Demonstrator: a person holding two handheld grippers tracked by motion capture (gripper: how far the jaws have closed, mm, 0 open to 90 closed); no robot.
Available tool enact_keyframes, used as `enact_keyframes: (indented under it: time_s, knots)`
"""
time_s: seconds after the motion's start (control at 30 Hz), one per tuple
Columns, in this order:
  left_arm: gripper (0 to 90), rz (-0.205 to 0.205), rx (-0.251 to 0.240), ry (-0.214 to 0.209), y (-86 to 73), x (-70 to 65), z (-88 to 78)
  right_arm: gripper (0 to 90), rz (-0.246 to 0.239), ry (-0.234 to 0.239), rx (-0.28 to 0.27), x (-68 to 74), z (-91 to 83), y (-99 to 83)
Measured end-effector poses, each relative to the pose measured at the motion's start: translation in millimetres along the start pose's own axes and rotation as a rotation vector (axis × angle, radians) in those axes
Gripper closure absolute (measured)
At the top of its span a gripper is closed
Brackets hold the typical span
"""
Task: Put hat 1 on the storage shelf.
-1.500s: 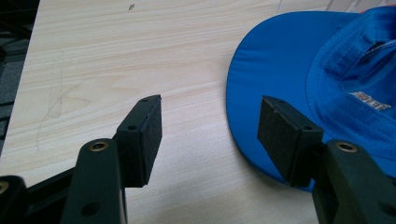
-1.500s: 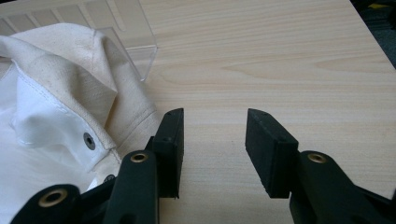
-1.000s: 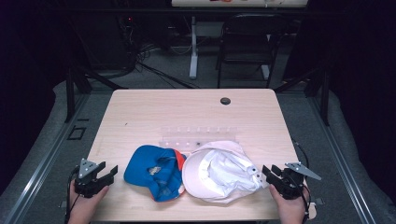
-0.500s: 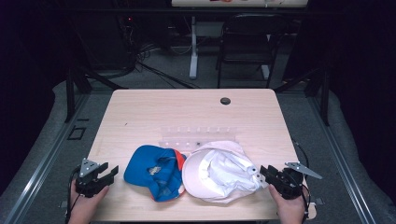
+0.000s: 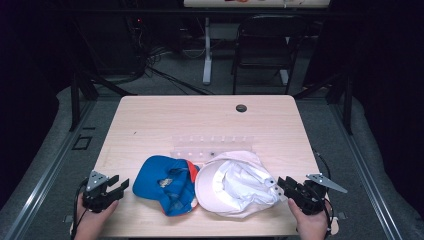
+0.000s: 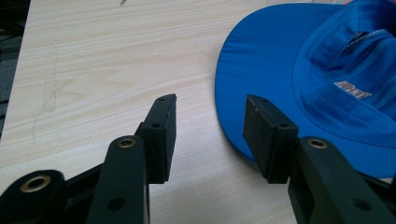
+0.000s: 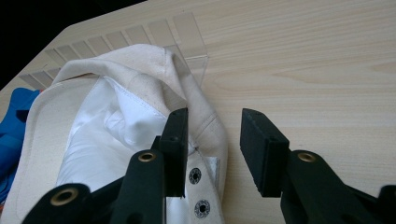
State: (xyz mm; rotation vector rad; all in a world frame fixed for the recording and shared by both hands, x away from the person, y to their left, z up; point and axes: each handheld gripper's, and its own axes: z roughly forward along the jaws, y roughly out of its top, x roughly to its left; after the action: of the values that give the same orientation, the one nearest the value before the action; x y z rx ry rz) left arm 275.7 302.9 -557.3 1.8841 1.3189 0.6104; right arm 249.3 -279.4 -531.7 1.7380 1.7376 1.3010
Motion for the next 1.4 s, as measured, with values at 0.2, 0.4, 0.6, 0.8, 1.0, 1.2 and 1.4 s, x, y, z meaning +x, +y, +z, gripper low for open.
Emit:
enact_keyframes:
  time_s: [0.2, 0.4, 0.6, 0.8, 1.0, 1.2, 1.4]
  knots:
    - [54.8, 0.011, 0.0, -0.011, 0.9, -3.8, -0.3, 62.8, -0.01, 0.011, 0.01, 4.8, 1.5, -0.4]
    - [54.8, 0.031, 0.008, -0.02, 0.8, -7.3, 1.6, 62.2, -0.01, 0.04, 0.009, 9.5, 2.0, 0.7]
    - [54.8, 0.036, 0.012, -0.023, 0.4, -7.9, 2.4, 60.4, -0.017, 0.067, 0.023, 10.1, 1.0, 2.9]
    - [54.8, 0.039, 0.007, -0.02, -0.4, -8.4, 3.0, 57.8, -0.038, 0.089, 0.103, 5.8, 6.2, 10.1]
    - [54.7, 0.039, 0.011, -0.02, -0.7, -8.3, 3.5, 58.1, -0.025, 0.135, 0.182, 0.1, 13.1, 14.2]
    - [54.8, 0.04, 0.019, -0.021, -0.4, -7.9, 3.2, 57.6, -0.013, 0.164, 0.233, -5.4, 19.1, 18.3]
    - [54.7, 0.035, 0.009, -0.019, -2.3, -7.8, 3.5, 56.3, -0.061, 0.198, 0.34, -5.9, 21.2, 25.7]
